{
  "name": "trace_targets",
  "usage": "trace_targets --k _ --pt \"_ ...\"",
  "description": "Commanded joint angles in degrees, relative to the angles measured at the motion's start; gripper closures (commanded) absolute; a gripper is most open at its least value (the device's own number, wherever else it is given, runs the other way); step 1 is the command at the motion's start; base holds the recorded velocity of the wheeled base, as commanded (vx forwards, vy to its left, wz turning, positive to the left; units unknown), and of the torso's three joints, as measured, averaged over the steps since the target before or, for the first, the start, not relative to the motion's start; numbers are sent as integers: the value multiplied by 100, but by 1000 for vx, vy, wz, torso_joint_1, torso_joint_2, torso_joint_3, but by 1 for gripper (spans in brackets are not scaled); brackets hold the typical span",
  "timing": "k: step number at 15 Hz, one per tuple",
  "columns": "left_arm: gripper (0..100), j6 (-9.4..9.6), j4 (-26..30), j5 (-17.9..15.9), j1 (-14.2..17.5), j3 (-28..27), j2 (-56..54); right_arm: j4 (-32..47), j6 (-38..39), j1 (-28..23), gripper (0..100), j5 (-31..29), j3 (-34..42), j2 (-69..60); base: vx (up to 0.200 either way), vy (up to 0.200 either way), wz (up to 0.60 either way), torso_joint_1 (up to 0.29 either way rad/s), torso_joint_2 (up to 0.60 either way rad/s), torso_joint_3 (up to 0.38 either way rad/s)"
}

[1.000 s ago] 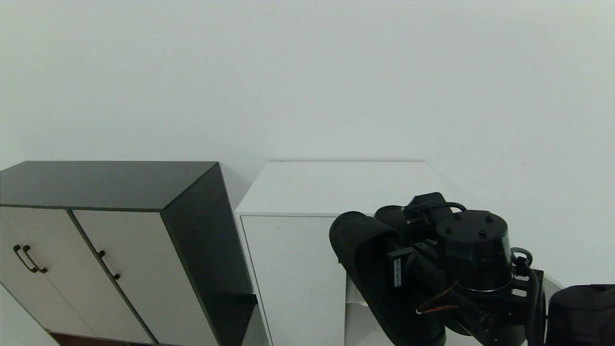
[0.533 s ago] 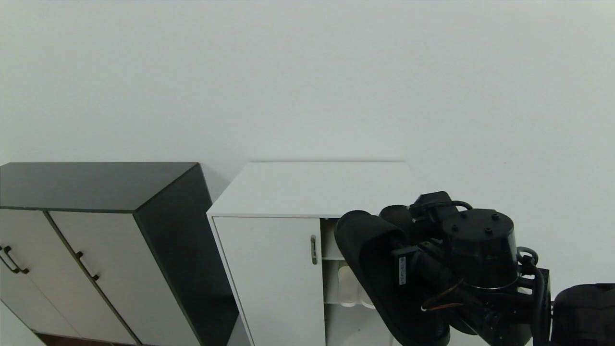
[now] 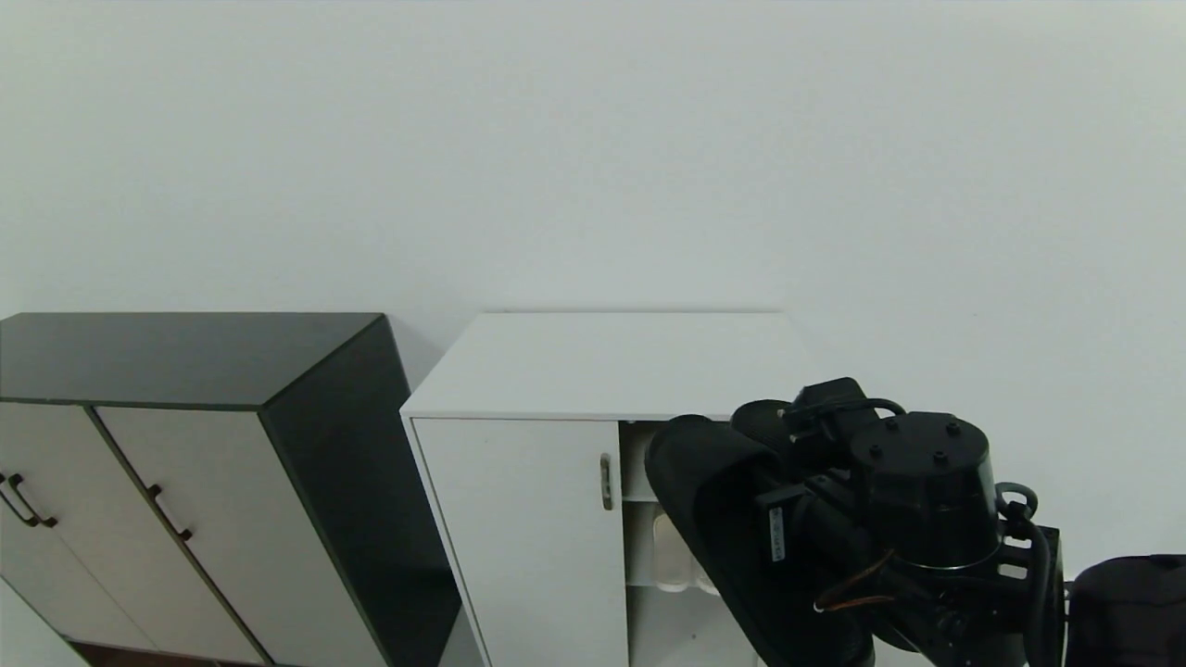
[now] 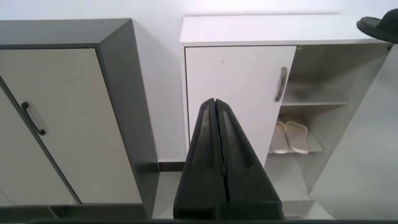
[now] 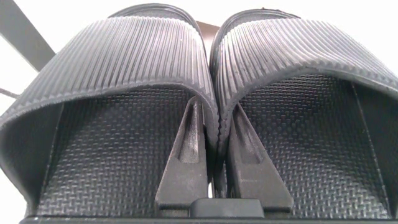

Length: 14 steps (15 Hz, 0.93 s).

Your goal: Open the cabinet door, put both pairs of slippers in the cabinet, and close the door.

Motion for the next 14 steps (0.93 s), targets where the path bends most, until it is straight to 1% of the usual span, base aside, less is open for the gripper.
trace_targets --k 1,3,4,14 --pt "100 2 2 0 -2 0 1 -5 1 11 100 4 27 15 0 0 0 0 0 0" --pt "100 2 2 0 -2 0 1 -49 1 19 100 12 63 32 0 0 0 -33 72 50" --pt "100 2 2 0 -2 0 1 -110 1 28 100 12 80 50 0 0 0 -154 369 198" --pt "100 2 2 0 -2 0 1 -181 -8 55 100 12 133 59 0 0 0 -217 526 304"
